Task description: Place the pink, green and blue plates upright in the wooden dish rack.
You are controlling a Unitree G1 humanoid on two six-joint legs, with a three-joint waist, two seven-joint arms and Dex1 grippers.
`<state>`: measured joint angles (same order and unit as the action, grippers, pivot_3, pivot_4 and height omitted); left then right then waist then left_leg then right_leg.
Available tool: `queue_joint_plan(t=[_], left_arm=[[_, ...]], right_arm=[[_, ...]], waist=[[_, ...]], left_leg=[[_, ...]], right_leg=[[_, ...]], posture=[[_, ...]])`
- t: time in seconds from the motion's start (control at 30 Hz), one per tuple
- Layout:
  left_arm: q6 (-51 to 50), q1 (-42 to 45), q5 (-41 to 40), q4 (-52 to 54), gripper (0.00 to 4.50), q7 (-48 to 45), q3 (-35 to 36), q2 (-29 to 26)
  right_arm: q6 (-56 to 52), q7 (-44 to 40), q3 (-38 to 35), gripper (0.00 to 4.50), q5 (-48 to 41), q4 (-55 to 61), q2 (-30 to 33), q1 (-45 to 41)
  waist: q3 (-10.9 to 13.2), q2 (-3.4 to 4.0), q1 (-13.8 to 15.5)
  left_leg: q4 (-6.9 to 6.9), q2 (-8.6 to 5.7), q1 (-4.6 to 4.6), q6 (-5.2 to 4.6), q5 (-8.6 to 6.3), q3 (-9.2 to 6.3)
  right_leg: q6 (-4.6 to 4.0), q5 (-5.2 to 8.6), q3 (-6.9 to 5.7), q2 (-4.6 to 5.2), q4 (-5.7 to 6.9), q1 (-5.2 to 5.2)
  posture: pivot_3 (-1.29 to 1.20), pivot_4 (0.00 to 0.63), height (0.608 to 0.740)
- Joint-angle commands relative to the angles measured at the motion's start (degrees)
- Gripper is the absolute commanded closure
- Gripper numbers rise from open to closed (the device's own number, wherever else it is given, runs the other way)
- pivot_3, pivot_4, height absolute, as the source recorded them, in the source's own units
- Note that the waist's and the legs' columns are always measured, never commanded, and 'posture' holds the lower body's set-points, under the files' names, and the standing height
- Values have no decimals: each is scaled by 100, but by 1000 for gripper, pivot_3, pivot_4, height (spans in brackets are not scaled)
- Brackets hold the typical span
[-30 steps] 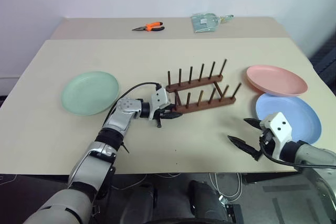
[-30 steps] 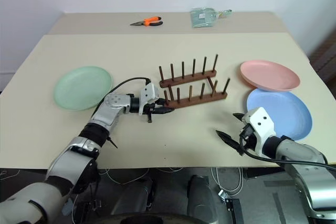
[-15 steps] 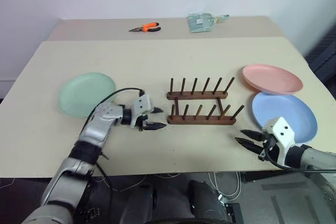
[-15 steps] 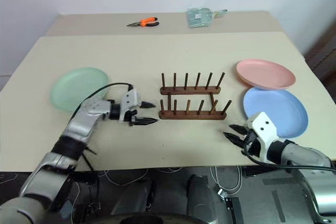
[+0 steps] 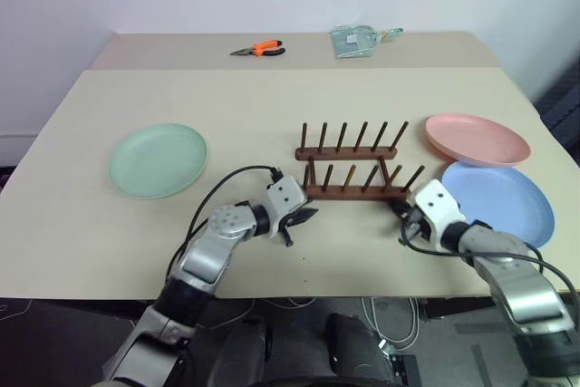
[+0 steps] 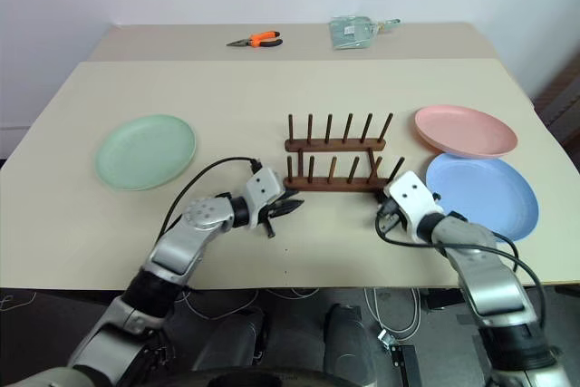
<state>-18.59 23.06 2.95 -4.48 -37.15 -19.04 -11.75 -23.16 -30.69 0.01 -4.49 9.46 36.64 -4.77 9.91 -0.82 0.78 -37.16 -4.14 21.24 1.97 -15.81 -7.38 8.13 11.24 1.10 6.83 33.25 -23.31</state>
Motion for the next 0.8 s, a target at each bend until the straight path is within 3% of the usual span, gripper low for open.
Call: queue_joint_plan(t=[0.03,0.23,0.3,0.37,0.57,0.67,0.8], left_arm=[[-83,285,233,-791,3419,672,247,90],[100,604,51,-1204,3419,777,414,151],[177,577,31,-1157,3473,701,425,86],[242,488,-60,-938,3473,521,423,-5],[219,-99,-900,630,3473,-673,314,-439],[-4,-195,-1277,1149,3473,-991,323,-470],[-234,-129,-1548,1456,3473,-1106,296,-417]], right_arm=[[198,395,6,4500,304,-568,-209,-406],[520,504,32,4500,426,-1136,-409,-875],[553,340,-103,4002,270,-1031,-346,-927],[622,142,-203,3227,278,-752,-78,-893],[580,-778,-915,254,63,202,1233,-779],[944,-929,-959,254,439,-288,1869,-766],[1744,-563,-599,254,1113,-1745,2151,-1161]], waist=[[-2,0,-2],[-5,3,-28],[-5,3,-32],[-5,4,-46],[3,22,-44],[4,17,1],[4,16,-13]], left_leg=[[0,0,-3,0,0,1],[2,-1,-7,0,0,1],[3,-1,-8,0,1,1],[3,-1,-8,0,1,1],[11,-1,11,0,0,3],[6,0,11,0,0,2],[0,0,9,0,0,10]], right_leg=[[3,-2,0,0,0,1],[-3,-12,0,-2,5,1],[-3,-13,1,-3,7,0],[-4,-14,1,-3,7,0],[-7,-15,3,-2,4,-18],[-9,-8,0,-2,-3,-10],[-10,8,3,1,-11,-1]], posture=[[0,150,740],[0,150,740],[0,150,740],[0,150,740],[0,150,740],[0,150,740],[0,150,740]])
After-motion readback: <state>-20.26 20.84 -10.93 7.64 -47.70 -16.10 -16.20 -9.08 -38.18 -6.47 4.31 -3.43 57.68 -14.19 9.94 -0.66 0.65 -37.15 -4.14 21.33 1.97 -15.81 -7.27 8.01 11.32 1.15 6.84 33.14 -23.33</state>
